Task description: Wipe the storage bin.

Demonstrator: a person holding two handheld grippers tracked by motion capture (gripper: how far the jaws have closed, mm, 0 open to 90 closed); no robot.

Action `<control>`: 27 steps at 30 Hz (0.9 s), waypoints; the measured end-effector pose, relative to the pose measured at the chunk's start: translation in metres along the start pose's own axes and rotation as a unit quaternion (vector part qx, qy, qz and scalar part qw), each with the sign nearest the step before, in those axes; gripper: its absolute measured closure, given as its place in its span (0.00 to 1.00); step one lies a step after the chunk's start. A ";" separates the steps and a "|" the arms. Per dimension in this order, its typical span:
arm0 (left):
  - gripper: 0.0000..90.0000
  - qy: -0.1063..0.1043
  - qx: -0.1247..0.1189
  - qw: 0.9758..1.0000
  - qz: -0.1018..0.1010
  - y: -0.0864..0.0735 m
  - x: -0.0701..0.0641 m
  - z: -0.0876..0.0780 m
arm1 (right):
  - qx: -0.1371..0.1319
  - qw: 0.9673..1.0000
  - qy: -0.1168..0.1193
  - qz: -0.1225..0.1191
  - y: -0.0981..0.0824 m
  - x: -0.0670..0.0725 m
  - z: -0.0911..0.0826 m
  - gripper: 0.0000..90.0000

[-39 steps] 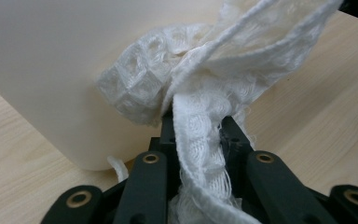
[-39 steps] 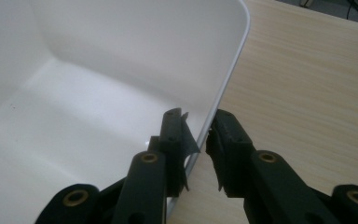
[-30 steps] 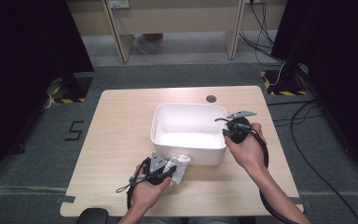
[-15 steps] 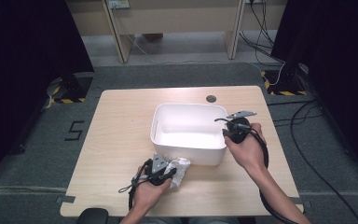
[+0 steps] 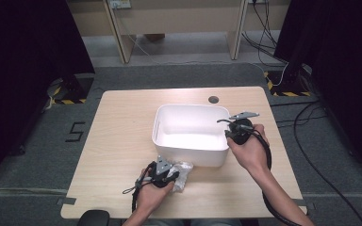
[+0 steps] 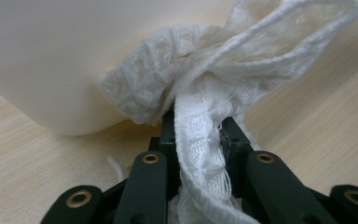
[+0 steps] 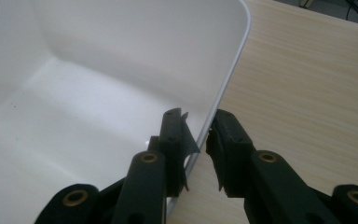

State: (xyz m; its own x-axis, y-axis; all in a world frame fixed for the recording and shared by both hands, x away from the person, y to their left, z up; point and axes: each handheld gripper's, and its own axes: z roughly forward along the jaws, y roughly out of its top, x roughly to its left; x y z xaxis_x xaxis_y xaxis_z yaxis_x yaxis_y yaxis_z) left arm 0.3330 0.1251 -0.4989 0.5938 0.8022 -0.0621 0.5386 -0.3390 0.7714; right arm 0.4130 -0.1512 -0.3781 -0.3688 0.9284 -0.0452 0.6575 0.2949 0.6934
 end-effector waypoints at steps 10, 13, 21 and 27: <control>0.84 -0.002 0.007 1.000 0.001 -0.002 0.001 0.004 | 0.000 1.000 -0.001 -0.001 0.000 0.000 0.000 0.83; 0.84 -0.002 0.008 1.000 -0.001 -0.001 0.001 0.004 | 0.000 1.000 -0.001 -0.001 0.000 0.001 0.000 0.83; 0.84 -0.001 0.009 1.000 0.004 0.000 -0.001 0.004 | 0.000 1.000 -0.004 -0.004 0.000 0.001 0.000 0.83; 0.84 -0.006 0.011 1.000 0.010 0.003 -0.005 0.005 | 0.000 1.000 -0.004 -0.004 0.000 0.001 0.000 0.83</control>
State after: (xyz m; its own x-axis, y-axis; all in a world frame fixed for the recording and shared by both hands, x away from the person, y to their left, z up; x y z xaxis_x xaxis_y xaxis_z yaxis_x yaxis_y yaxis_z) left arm 0.3350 0.1176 -0.4998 0.6123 0.7888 -0.0538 0.5394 -0.3669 0.7579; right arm 0.4123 -0.1500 -0.3780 -0.3692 0.9276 -0.0571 0.6548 0.3033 0.6923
